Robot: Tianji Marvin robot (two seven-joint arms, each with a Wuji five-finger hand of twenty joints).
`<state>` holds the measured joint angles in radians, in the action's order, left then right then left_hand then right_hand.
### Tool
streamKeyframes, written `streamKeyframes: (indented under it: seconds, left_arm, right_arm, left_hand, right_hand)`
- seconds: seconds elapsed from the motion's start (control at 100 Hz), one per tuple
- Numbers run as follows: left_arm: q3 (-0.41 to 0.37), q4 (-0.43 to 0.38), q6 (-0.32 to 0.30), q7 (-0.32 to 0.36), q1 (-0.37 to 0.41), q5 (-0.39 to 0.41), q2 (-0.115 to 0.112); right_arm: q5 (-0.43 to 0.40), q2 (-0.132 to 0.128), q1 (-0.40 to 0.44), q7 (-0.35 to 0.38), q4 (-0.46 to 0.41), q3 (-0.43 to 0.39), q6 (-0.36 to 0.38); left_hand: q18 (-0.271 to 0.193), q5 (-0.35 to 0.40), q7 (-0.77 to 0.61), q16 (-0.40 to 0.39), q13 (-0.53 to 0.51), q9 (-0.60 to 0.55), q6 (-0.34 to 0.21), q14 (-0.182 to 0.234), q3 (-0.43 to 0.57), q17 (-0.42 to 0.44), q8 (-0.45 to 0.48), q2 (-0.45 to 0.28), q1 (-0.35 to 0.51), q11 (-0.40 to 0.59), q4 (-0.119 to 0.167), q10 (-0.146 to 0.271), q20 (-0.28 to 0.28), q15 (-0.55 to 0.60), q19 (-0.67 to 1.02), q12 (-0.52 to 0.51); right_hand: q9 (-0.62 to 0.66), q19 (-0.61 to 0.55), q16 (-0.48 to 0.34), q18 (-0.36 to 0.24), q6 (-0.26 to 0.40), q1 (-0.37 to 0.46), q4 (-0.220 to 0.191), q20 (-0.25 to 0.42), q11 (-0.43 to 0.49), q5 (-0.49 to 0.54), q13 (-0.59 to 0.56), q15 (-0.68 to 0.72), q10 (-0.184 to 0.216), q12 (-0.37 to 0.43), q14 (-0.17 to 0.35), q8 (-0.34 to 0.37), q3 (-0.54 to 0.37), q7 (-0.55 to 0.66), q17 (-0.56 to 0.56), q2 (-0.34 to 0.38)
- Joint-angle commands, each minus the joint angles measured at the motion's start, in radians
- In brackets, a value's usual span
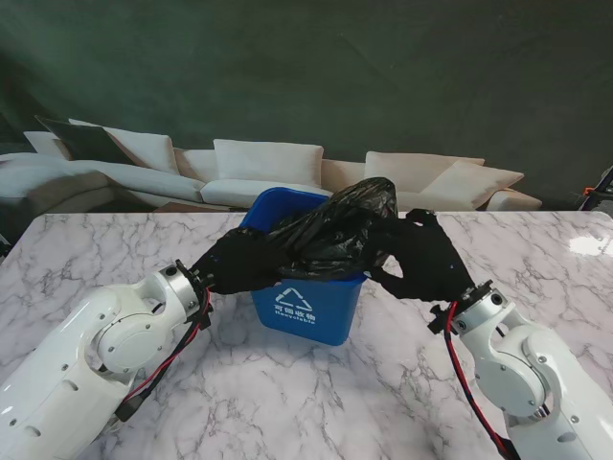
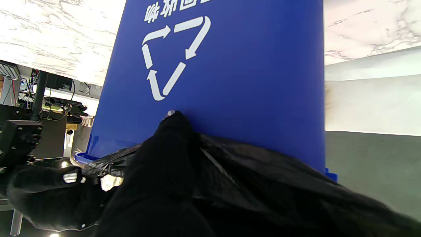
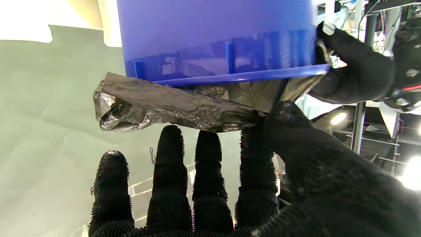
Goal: Fit the garbage bag over the bin
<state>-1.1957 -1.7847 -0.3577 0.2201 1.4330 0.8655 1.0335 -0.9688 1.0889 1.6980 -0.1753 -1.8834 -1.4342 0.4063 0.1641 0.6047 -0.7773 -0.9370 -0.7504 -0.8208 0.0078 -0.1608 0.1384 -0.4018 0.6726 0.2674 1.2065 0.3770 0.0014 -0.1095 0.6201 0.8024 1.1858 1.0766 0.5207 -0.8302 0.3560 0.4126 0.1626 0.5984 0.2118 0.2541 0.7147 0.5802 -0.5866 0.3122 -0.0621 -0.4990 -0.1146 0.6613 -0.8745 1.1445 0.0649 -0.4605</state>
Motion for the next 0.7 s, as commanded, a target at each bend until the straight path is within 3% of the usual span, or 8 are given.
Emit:
streamKeyframes:
  seconds: [0.0, 0.37, 0.55, 0.61, 0.69]
  left_arm:
    - [0.003, 0.001, 0.007, 0.019, 0.005, 0.006, 0.0]
    - [0.001, 0.0, 0.011, 0.023, 0.007, 0.006, -0.001]
    - [-0.001, -0.002, 0.011, 0.027, 0.009, 0.006, -0.001]
    - [-0.003, -0.003, 0.011, 0.028, 0.009, 0.007, -0.001]
    - [-0.005, -0.005, 0.011, 0.03, 0.009, 0.005, -0.001]
  right_arm:
    - [0.004, -0.004, 0.031, 0.009, -0.015, -0.007, 0.01]
    - [-0.004, -0.01, 0.096, 0.043, -0.019, -0.012, -0.016]
    - [-0.007, -0.013, 0.1, 0.052, -0.001, 0.015, -0.047]
    - [-0.02, -0.013, 0.104, 0.046, 0.004, 0.015, -0.048]
    - [-0.017, -0.009, 0.106, 0.015, 0.009, 0.014, -0.046]
  left_hand:
    - [0.022, 0.064, -0.032, -0.019, -0.031, -0.024, -0.034, -0.004, 0.056, -0.014, 0.0, 0.003, 0.047, 0.019, 0.027, -0.02, 0.019, 0.031, 0.045, 0.013]
    - [0.023, 0.064, -0.03, -0.019, -0.031, -0.024, -0.034, -0.004, 0.058, -0.014, 0.001, 0.004, 0.048, 0.019, 0.026, -0.02, 0.018, 0.032, 0.045, 0.012]
    - [0.023, 0.065, -0.03, -0.019, -0.033, -0.024, -0.036, -0.003, 0.058, -0.015, 0.002, 0.004, 0.046, 0.02, 0.025, -0.02, 0.018, 0.032, 0.045, 0.012]
    - [0.023, 0.066, -0.031, -0.019, -0.033, -0.025, -0.035, -0.002, 0.059, -0.015, 0.002, 0.004, 0.047, 0.02, 0.025, -0.019, 0.018, 0.032, 0.046, 0.012]
    - [0.023, 0.065, -0.03, -0.019, -0.032, -0.025, -0.036, -0.003, 0.059, -0.015, 0.002, 0.004, 0.047, 0.02, 0.025, -0.021, 0.018, 0.032, 0.046, 0.012]
  right_hand:
    - [0.02, -0.003, 0.016, 0.023, -0.038, 0.041, 0.034, -0.017, 0.015, 0.016, -0.032, 0.024, 0.008, -0.011, 0.017, 0.012, -0.041, 0.039, -0.002, 0.001]
    - [0.044, -0.016, 0.041, 0.021, -0.039, 0.04, 0.04, -0.012, 0.016, 0.016, -0.07, 0.055, 0.017, -0.027, 0.026, 0.022, -0.04, 0.031, 0.017, 0.009]
    - [0.072, -0.069, 0.132, 0.019, -0.029, 0.045, 0.035, 0.053, 0.093, 0.02, -0.104, 0.171, 0.055, -0.115, 0.048, 0.03, -0.035, 0.021, 0.043, 0.003]
    - [0.071, -0.073, 0.143, 0.016, 0.009, 0.036, 0.032, 0.068, 0.089, 0.016, -0.1, 0.182, 0.063, -0.13, 0.054, 0.03, -0.029, 0.01, 0.045, 0.005]
    - [0.051, -0.07, 0.142, 0.012, 0.116, -0.017, 0.005, 0.09, 0.048, -0.015, -0.082, 0.174, 0.058, -0.126, 0.055, 0.05, 0.023, -0.013, 0.039, -0.003]
